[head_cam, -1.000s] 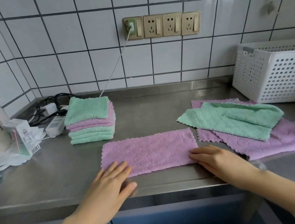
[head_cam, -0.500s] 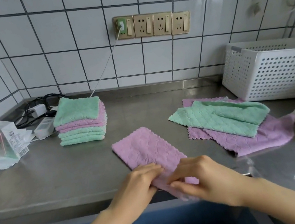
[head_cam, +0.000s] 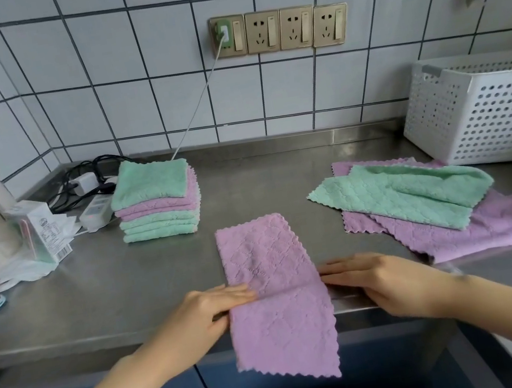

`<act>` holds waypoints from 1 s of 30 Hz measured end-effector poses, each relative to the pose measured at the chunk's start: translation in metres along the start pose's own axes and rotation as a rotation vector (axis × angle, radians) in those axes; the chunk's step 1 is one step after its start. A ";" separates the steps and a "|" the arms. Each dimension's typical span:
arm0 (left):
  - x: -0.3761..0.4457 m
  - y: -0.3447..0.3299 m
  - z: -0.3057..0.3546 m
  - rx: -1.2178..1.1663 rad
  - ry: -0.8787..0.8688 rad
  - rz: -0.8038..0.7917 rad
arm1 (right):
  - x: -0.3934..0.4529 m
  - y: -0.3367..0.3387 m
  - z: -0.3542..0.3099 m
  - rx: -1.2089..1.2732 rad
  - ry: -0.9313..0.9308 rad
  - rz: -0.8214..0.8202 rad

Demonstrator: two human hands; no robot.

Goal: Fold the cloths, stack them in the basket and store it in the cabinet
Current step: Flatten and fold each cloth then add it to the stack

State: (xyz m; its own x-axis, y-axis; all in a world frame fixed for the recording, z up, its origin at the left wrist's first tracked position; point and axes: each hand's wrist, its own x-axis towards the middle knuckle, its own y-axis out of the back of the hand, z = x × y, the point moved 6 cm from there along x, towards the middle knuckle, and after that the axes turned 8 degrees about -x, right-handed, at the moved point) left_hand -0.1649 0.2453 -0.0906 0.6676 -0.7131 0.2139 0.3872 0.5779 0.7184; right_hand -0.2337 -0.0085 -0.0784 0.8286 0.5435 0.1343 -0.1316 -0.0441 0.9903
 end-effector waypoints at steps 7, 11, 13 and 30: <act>0.007 0.012 0.000 -0.166 0.178 0.129 | 0.012 0.005 -0.021 0.213 -0.027 0.055; 0.012 0.016 0.001 -0.249 0.279 0.169 | 0.027 0.003 -0.030 0.284 0.000 0.068; 0.013 0.018 0.000 -0.283 0.330 0.207 | 0.032 0.002 -0.036 0.312 0.007 0.082; 0.040 0.023 -0.034 -0.526 0.660 0.370 | 0.088 -0.020 0.020 1.101 -0.946 0.061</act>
State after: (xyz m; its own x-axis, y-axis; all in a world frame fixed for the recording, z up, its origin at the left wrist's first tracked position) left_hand -0.1081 0.2436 -0.0878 0.9712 -0.1694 -0.1673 0.2082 0.9453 0.2512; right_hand -0.1474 0.0236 -0.0857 0.9361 -0.2093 -0.2826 -0.0638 -0.8914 0.4488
